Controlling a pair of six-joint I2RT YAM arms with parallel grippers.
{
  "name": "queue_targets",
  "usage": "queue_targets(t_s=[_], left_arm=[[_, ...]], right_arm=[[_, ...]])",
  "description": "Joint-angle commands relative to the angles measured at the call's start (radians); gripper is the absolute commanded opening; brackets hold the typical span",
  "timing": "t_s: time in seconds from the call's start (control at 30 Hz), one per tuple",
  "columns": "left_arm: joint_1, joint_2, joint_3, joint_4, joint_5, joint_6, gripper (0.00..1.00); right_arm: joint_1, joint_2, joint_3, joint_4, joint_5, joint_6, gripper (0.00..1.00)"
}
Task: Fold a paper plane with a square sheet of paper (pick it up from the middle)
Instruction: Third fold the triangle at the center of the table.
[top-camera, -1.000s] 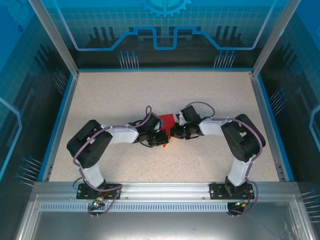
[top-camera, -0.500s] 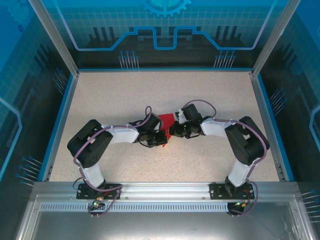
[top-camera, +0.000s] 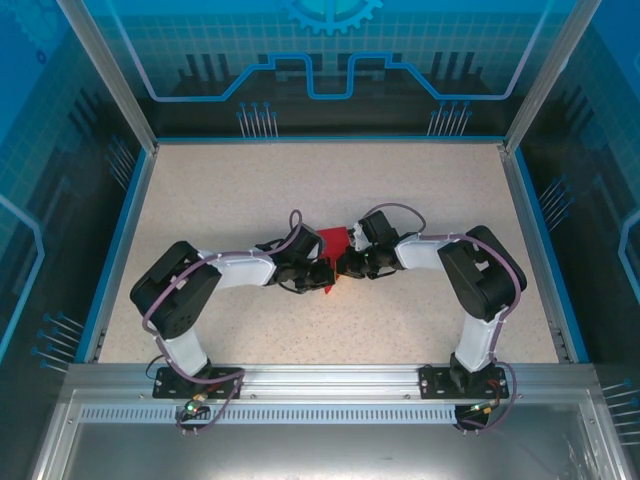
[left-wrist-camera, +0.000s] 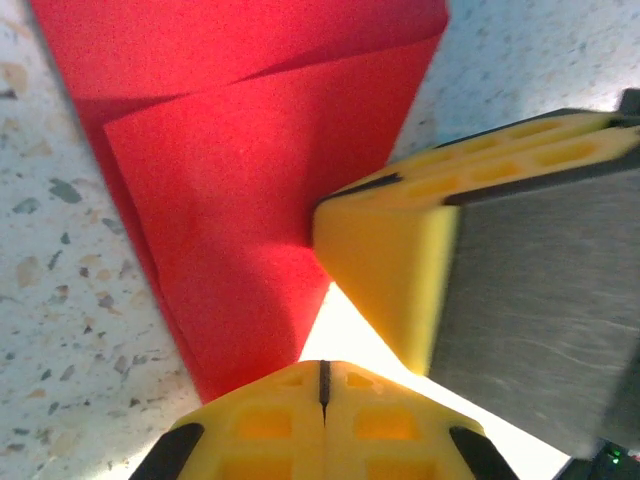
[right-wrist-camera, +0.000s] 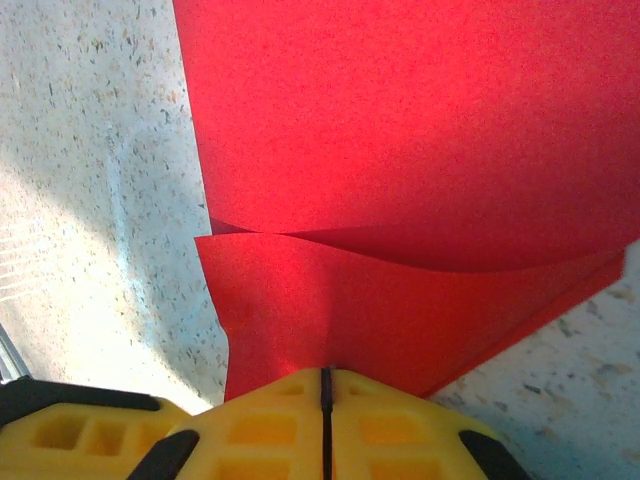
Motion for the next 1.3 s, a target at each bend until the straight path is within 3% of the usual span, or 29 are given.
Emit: queue_targets(t_s=[0.0, 0.47, 0.7, 1.0, 1.27], left_arm=[[-0.007, -0.021, 0.012, -0.024, -0.046, 0.016, 0.03], [-0.007, 0.047, -0.004, -0.062, -0.058, -0.001, 0.0], [-0.007, 0.051, -0.013, -0.085, -0.065, -0.005, 0.0], [-0.008, 0.065, -0.021, -0.162, -0.067, -0.017, 0.0], [-0.009, 0.075, -0.052, -0.215, -0.06, -0.027, 0.0]], right_arm=[[0.003, 0.013, -0.002, -0.034, 0.005, -0.011, 0.08], [0.016, -0.041, -0.015, 0.058, -0.049, -0.028, 0.08], [0.027, 0.025, -0.015, 0.022, -0.013, -0.037, 0.07], [-0.047, 0.052, 0.014, -0.079, 0.091, -0.075, 0.07], [-0.152, 0.08, 0.082, -0.105, 0.092, -0.108, 0.07]])
